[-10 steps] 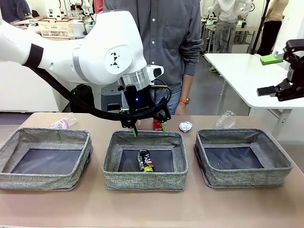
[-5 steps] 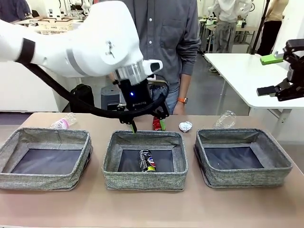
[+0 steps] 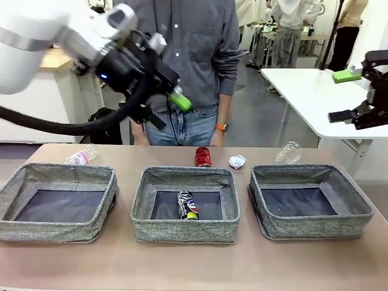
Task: Sort the waste into the appropriate baskets.
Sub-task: Place the picked waste into the Fabric basket indicated by the person.
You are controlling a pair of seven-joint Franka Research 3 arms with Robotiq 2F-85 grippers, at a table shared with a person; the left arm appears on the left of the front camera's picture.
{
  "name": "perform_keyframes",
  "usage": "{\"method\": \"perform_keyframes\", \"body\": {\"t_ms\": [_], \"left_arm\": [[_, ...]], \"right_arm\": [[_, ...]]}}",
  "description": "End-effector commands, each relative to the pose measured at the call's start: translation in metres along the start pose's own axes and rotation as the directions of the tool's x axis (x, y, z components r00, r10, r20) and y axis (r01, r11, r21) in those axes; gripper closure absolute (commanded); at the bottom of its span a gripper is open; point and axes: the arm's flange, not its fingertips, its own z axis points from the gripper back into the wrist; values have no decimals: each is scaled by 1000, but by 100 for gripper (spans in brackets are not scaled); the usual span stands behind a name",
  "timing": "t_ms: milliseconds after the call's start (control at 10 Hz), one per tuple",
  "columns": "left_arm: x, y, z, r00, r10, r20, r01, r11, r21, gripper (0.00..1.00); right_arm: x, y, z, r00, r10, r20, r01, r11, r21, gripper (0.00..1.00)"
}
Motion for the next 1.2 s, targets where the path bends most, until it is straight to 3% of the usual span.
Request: {"method": "perform_keyframes", "body": {"t_ms": [0,100,200,300,400,500,1100], "left_arm": [[-53,39,37,989,70,131,-42,978,-204,0],[-78,58,64,957,144,253,-50,938,-344,0],[-99,76,83,909,206,362,-41,909,-414,0],[-116,91,95,897,193,398,15,885,-465,0],[-118,103,96,940,155,302,16,868,-497,0],[-100,83,96,922,210,326,-57,905,-422,0],[-100,83,96,922,210,326,-57,905,-422,0]], "right_arm": [[2,1,-2,1000,22,8,-22,1000,22,0],[2,1,-2,1000,22,8,-22,1000,22,0],[2,1,-2,1000,22,8,-22,1000,22,0],[2,1,-2,1000,22,8,-22,1000,22,0],[2,1,-2,1000,22,8,-22,1000,22,0],[2,1,-2,1000,22,8,-22,1000,22,0],[2,1,-2,1000,22,8,-22,1000,22,0]]}}
